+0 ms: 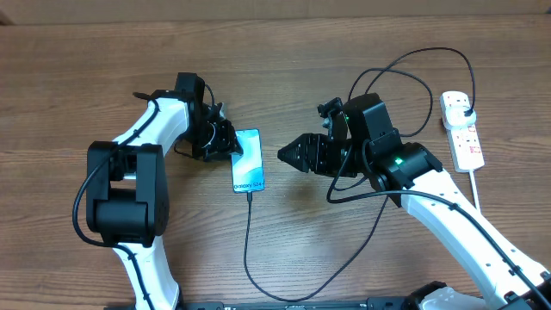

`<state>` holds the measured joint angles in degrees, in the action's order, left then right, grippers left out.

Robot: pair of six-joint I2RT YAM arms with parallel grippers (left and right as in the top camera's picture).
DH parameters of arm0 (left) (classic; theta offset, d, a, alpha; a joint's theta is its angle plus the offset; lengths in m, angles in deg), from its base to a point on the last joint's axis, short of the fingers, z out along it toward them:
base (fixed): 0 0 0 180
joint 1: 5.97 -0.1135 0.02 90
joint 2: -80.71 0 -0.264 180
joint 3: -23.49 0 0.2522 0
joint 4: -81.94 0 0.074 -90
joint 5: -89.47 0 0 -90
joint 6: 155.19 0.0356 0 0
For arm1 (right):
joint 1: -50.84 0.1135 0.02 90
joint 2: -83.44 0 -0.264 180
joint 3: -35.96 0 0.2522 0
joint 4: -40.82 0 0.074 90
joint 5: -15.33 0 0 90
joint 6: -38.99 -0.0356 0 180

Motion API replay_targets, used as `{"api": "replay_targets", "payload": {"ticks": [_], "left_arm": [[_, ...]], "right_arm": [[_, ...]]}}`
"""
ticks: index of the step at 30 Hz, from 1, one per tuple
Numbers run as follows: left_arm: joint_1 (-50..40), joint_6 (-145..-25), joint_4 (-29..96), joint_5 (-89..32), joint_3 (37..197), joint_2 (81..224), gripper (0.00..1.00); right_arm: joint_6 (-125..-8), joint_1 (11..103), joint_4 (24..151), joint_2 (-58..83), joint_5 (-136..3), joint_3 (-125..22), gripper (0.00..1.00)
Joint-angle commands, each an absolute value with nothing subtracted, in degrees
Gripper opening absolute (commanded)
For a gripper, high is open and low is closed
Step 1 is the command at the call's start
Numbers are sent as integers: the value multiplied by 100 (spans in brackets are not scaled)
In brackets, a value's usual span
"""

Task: Plug charger to phone and switch on socket
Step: 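Lower the plugged phone onto the table with the left gripper and release, then lift the left gripper away and move the right gripper to the power strip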

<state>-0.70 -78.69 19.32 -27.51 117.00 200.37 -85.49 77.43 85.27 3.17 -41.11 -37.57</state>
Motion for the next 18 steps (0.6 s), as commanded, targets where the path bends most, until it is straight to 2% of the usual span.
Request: {"api": "replay_targets", "payload": {"ticks": [1,9,11,15,18], "left_arm": [[-109,-7851,1914,-1592,11530,20345,41],[-124,-7851,1862,-1492,11571,20343,40],[-146,-7854,1737,-1494,11698,20339,37],[-185,-7854,1267,-1400,12231,20223,32],[-188,-7847,845,-1284,12765,20063,31]], "right_arm": [[-8498,7713,8525,304,-4165,-3764,59],[-8321,7713,8645,304,-4165,-3764,60],[-8188,7713,8691,306,-4165,-3764,59],[-7932,7645,8809,306,-4165,-3766,60],[-7742,7566,8919,306,-4179,-3768,59]]}}
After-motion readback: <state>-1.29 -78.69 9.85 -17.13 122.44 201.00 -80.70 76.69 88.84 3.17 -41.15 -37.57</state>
